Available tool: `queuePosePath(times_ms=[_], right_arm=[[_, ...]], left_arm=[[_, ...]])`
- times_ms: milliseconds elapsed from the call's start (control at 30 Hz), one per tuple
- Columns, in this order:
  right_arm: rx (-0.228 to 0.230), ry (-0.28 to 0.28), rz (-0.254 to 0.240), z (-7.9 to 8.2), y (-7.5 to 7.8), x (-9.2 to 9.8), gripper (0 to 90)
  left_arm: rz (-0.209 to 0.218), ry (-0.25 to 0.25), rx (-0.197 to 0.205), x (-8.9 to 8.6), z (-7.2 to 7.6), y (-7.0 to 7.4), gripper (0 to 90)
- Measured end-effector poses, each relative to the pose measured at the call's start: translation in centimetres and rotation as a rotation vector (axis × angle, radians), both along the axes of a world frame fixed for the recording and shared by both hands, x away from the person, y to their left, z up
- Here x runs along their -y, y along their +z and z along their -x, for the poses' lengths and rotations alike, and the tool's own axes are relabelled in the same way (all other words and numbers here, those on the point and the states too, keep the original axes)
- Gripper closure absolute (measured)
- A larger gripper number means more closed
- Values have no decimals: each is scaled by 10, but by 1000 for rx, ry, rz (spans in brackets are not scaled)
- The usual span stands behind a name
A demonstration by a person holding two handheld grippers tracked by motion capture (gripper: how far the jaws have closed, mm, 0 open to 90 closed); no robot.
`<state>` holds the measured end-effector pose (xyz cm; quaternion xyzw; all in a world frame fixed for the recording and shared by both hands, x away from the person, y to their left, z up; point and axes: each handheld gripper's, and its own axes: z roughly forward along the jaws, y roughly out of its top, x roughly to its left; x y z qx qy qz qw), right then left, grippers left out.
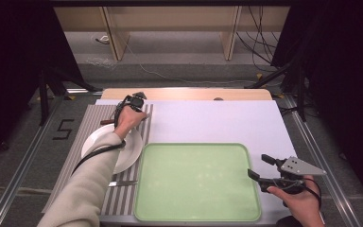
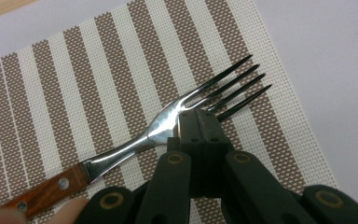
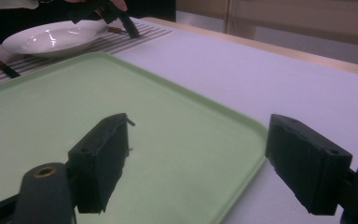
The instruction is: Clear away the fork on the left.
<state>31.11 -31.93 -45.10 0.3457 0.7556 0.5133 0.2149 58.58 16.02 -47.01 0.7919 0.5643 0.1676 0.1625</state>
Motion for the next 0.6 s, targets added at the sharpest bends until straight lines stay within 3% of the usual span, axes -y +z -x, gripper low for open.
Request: queuePosePath(times_ms=[267,300,367,433,467,500,600], right_arm=[[-1,3,2,0,0,0,223],[-1,4,3,0,0,0,223],[-1,4,3,0,0,0,223],[-4,4,3,0,0,0,223],[-4,4,3,0,0,0,223],[-6,4,3,0,0,-1,223],[-6,5,4,0,0,-1,223]], left_arm=[[14,-36,20,0,1,1,878],[18,-68,37,-3,2,6,848],[17,-89,45,-5,3,9,827],[9,-117,63,-12,3,16,726],[3,-134,68,-16,3,18,726],[-15,-153,84,-26,1,21,655],[-52,-170,74,-39,-1,21,589]])
